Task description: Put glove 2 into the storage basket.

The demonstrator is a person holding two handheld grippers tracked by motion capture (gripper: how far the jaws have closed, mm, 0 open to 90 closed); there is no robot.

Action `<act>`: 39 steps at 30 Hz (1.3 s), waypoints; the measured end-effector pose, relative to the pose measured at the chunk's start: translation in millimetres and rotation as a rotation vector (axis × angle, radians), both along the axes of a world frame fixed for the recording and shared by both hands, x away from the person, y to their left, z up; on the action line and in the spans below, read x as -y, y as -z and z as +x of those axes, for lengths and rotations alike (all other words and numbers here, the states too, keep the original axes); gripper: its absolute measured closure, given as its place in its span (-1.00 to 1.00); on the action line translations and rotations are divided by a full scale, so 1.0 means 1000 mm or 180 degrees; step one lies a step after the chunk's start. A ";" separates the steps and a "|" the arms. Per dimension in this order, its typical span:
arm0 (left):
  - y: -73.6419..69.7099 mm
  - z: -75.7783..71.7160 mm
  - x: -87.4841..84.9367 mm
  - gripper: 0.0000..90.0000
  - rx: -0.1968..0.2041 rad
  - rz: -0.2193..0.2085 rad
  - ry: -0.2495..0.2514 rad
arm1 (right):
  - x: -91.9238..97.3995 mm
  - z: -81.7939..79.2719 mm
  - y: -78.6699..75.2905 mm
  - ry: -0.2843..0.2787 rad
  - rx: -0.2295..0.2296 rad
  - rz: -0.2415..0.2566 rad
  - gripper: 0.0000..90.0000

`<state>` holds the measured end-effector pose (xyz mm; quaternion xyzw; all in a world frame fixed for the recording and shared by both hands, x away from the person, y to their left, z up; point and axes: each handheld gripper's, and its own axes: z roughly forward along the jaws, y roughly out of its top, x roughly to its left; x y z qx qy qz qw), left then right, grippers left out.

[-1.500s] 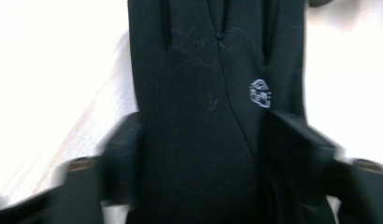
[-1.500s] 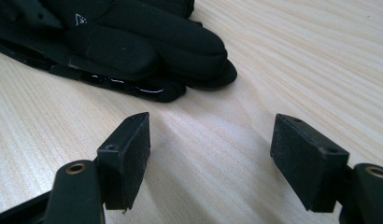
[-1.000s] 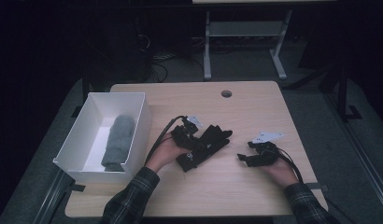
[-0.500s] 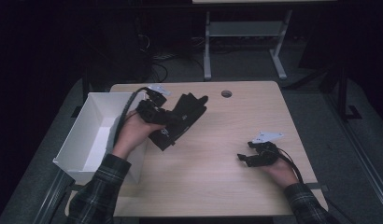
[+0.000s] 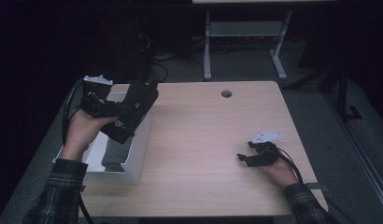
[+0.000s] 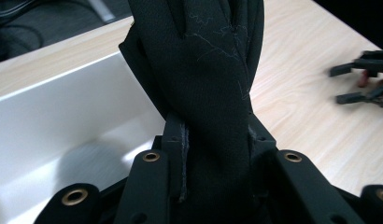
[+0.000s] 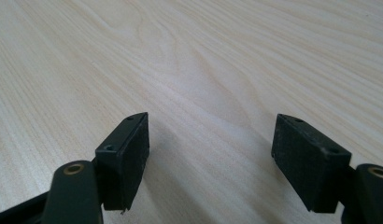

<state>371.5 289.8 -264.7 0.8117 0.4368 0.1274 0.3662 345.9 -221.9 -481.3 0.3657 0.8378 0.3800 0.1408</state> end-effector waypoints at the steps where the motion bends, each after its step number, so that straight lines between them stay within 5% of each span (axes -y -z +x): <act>1: 0.000 0.000 0.000 0.50 0.0000 0.0000 0.0000 | 0.000 0.000 0.000 0.0003 -0.0003 -0.0001 -0.39; 9: 0.026 -0.002 -0.033 0.50 -0.0169 0.0008 -0.0317 | 0.000 0.000 0.000 0.0008 -0.0006 -0.0008 -0.39; 14: 0.058 0.004 -0.043 0.50 -0.0388 0.0032 -0.0527 | 0.000 0.000 0.000 0.0009 -0.0006 -0.0011 -0.39; 19: 0.077 0.009 -0.045 0.50 -0.0548 0.0044 -0.0572 | 0.000 0.000 0.000 0.0010 -0.0009 -0.0008 -0.39; 26: 0.103 0.023 -0.042 0.43 -0.0702 0.0262 -0.0595 | 0.000 0.000 0.000 0.0010 -0.0008 -0.0010 -0.39; 30: 0.111 0.027 -0.038 0.23 -0.0675 0.0412 -0.0615 | 0.000 0.000 0.000 0.0010 -0.0010 -0.0008 -0.39; 32: 0.110 0.028 -0.036 -0.04 -0.0643 0.0463 -0.0649 | 0.000 0.000 0.000 0.0009 -0.0009 -0.0009 -0.39; 39: 0.088 0.027 -0.036 -0.38 -0.0342 0.0483 -0.0714 | 0.000 0.000 0.000 0.0015 -0.0005 -0.0004 -0.39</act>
